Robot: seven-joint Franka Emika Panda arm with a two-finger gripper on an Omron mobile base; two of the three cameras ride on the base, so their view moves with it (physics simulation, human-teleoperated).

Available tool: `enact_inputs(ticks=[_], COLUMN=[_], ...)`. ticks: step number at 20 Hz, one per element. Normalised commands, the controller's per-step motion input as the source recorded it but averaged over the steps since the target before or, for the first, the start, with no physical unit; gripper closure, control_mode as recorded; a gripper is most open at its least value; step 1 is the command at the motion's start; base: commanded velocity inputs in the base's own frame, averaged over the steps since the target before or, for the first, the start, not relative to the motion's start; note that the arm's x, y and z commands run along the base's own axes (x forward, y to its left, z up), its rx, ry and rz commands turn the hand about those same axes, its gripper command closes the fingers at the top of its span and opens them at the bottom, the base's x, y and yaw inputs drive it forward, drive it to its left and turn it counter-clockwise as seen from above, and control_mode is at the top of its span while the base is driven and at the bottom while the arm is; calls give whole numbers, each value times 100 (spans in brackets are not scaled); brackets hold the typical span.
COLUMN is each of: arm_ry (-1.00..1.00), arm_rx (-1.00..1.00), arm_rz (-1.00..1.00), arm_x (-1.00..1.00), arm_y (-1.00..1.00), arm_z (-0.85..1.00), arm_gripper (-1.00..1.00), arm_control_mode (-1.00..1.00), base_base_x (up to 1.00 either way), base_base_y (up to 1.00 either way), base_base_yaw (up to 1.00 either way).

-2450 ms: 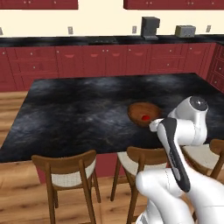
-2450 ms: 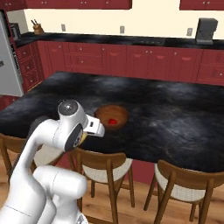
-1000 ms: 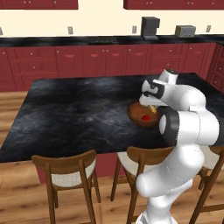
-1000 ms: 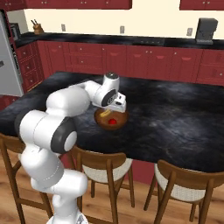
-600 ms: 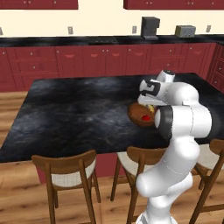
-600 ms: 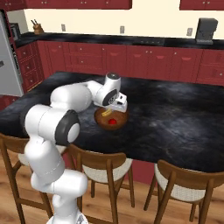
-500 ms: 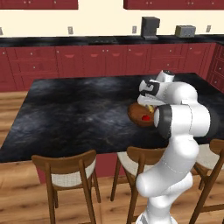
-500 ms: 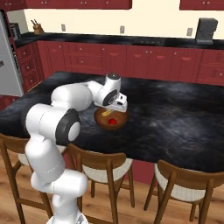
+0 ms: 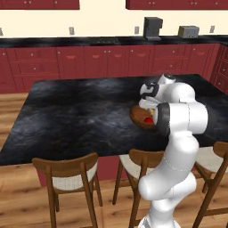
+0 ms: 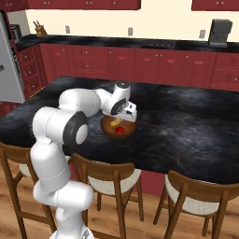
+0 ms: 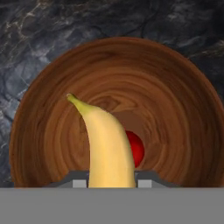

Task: Retrieve the apple and banana from the fridge and place them into the bowl on the dining table.

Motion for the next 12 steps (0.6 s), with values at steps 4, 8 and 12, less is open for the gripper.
enact_inputs(ticks=[4, 8, 12], arm_ry=[0, 0, 0], arm_rx=[0, 0, 0], arm_rz=[0, 0, 0], arm_x=[1, -2, 0], arm_y=[-7, 0, 0], arm_z=[-14, -18, -27], arm_gripper=[100, 100, 100], arm_control_mode=[-100, -100, -100], base_base_x=[0, 0, 0], base_base_y=[0, 0, 0], base_base_yaw=[0, 0, 0])
